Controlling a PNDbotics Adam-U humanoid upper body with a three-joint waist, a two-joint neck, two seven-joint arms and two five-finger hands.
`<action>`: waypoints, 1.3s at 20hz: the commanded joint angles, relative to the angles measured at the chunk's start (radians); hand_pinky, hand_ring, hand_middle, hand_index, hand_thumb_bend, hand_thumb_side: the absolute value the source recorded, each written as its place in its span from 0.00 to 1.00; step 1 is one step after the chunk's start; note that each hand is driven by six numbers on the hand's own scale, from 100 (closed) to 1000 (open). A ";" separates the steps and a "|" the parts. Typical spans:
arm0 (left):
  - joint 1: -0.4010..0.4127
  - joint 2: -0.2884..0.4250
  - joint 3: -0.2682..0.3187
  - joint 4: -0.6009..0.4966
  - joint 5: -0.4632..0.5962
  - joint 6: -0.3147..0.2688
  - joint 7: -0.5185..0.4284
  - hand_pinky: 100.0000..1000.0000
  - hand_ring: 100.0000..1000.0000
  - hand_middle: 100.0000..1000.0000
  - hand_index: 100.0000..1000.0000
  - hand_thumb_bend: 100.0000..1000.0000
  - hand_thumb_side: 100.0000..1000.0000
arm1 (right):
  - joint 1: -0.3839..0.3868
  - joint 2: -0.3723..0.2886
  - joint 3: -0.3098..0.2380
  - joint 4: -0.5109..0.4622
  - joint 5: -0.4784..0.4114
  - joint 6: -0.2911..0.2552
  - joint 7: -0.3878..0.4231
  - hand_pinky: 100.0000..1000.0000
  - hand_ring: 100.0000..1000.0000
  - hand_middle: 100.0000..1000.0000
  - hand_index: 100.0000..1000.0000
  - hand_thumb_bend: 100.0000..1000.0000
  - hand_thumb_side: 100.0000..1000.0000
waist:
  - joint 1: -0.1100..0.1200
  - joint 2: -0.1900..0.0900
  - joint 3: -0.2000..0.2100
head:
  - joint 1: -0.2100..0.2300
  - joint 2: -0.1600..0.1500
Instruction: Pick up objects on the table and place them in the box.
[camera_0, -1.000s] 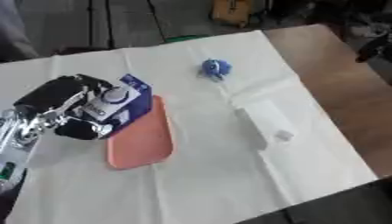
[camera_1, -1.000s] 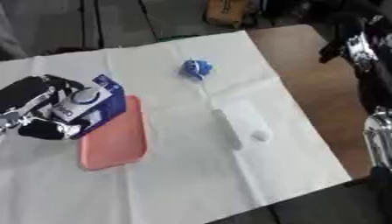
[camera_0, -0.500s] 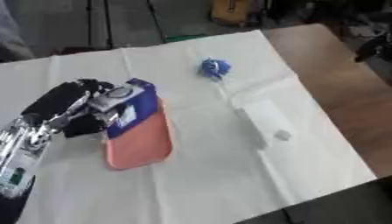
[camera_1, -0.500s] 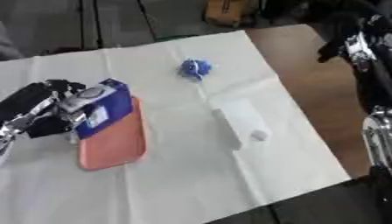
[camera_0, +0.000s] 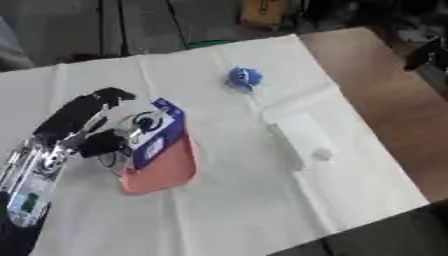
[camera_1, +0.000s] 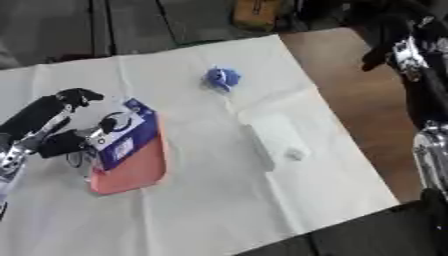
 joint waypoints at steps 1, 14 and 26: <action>-0.006 -0.010 0.045 -0.083 0.108 0.018 0.075 0.70 0.71 0.74 0.87 0.20 1.00 | -0.004 -0.020 -0.012 -0.010 0.006 0.002 -0.004 0.40 0.44 0.71 0.92 0.18 0.60 | -0.001 -0.011 0.001 | -0.004 0.004; 0.109 0.049 0.293 -0.366 1.040 -0.193 0.378 0.67 0.71 0.72 0.84 0.50 0.77 | -0.001 -0.028 -0.021 -0.012 0.010 0.001 -0.013 0.40 0.44 0.72 0.92 0.18 0.60 | 0.006 -0.010 0.012 | -0.008 0.004; 0.189 0.044 0.386 -0.390 1.099 -0.244 0.415 0.67 0.69 0.72 0.88 0.39 0.73 | -0.003 -0.031 -0.024 -0.012 0.014 0.005 -0.016 0.40 0.44 0.71 0.92 0.18 0.60 | 0.016 -0.006 0.021 | -0.004 0.004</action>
